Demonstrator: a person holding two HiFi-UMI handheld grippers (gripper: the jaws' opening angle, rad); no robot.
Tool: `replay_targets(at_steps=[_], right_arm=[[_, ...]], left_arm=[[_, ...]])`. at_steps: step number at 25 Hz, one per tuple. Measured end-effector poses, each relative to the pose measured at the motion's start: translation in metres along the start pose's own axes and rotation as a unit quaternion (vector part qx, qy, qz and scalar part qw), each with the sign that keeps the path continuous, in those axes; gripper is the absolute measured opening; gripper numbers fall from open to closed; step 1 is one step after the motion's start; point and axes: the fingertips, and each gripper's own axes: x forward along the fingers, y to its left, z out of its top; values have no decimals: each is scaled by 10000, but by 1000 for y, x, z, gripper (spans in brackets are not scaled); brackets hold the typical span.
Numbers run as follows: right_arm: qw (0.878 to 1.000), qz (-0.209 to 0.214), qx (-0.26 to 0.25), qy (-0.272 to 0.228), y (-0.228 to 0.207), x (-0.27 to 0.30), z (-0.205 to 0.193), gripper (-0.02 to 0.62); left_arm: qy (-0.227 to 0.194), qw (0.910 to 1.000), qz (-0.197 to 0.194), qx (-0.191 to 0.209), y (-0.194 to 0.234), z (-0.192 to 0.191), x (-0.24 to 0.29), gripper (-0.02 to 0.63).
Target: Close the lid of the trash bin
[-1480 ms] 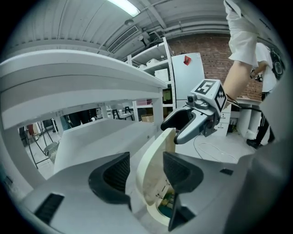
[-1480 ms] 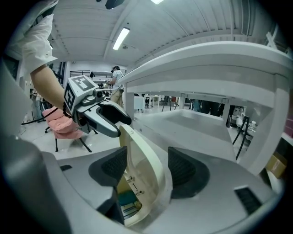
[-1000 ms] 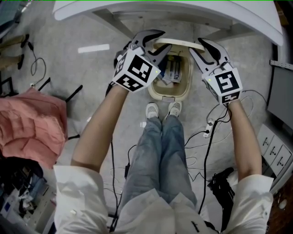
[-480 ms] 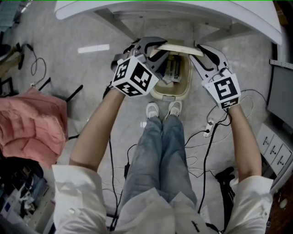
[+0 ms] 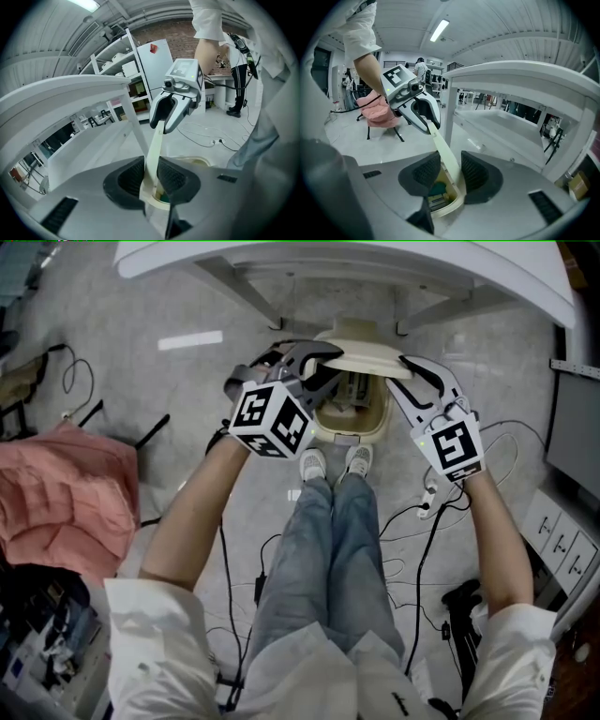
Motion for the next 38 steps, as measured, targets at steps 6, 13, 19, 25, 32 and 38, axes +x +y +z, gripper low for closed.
replay_targets(at_steps=[6,13,19,25,32,38], right_arm=[[9999,32,-59,107,19,-4,-9,155],[9996,59,-69,281,40,-9,-22,160],[9992,42,-53,400,52,-8,-30,163],[9987,19,-74,495,63,-8,-39,166],[9987,-15,-38,511,72,-10,-47,172],[9982,-3,-117,588,82,-8,-58,175]], left_arm=[[51,9998,-118,182,-21,-5,-4,94],[20,9994,-258,215,-44,-10,-6,104],[-6,9992,-257,307,-55,-17,-6,110],[-38,9990,-269,368,-67,-22,-6,117],[-81,9988,-316,371,-79,-24,-6,127],[-168,9988,-422,184,-92,-31,-6,135]])
